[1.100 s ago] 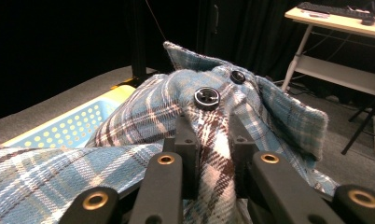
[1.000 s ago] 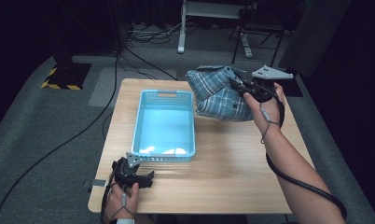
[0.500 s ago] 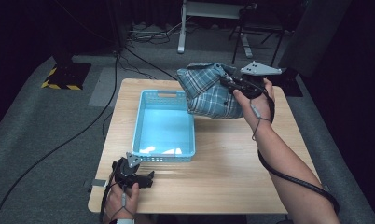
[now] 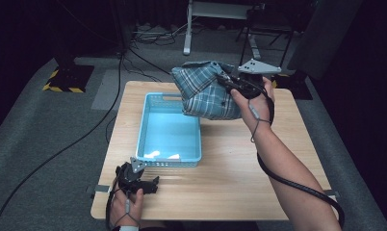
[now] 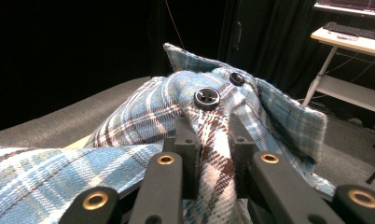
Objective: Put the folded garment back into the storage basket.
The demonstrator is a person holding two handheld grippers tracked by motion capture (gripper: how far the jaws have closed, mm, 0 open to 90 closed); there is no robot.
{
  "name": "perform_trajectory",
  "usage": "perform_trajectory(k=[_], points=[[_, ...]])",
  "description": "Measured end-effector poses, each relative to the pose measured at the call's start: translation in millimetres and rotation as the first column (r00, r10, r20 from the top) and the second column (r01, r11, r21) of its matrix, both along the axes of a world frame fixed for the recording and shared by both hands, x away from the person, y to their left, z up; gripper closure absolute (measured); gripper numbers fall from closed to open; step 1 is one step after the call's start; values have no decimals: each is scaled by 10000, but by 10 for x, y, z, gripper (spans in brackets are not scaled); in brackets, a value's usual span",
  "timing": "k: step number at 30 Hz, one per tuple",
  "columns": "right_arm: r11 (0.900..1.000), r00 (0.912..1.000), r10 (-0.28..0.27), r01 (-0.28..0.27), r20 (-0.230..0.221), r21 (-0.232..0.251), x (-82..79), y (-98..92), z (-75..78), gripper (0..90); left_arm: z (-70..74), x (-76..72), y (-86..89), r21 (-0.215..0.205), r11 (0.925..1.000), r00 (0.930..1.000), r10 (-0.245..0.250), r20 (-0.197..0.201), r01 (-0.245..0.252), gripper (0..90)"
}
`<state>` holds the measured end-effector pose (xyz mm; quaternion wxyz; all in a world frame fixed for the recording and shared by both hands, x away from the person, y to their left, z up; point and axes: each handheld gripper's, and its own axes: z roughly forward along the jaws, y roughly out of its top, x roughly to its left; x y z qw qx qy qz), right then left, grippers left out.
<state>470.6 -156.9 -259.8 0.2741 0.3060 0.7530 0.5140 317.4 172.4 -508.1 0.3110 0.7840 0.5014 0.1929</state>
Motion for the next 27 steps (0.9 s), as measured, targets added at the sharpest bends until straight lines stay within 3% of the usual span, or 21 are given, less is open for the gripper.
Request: perform_trajectory(k=[9, 14, 19, 27], points=[[9998, 9998, 214, -214, 6, -1, -21, 237, 5, 795, 0, 0, 0, -1, 10000, 10000, 2, 0, -2, 2], [9991, 9995, 321, -321, -11, 269, -17, 318, -20, 795, 0, 1, 0, 3, 10000, 10000, -2, 0, 2, 2], [9991, 9992, 389, -388, -31, 148, -14, 422, -27, 794, 0, 3, 0, 15, 10000, 10000, -12, 5, 12, 3], [9983, 9984, 542, -538, -133, 245, -15, 564, -115, 794, 1, 3, 0, 15, 10000, 10000, -14, 7, 14, 3]])
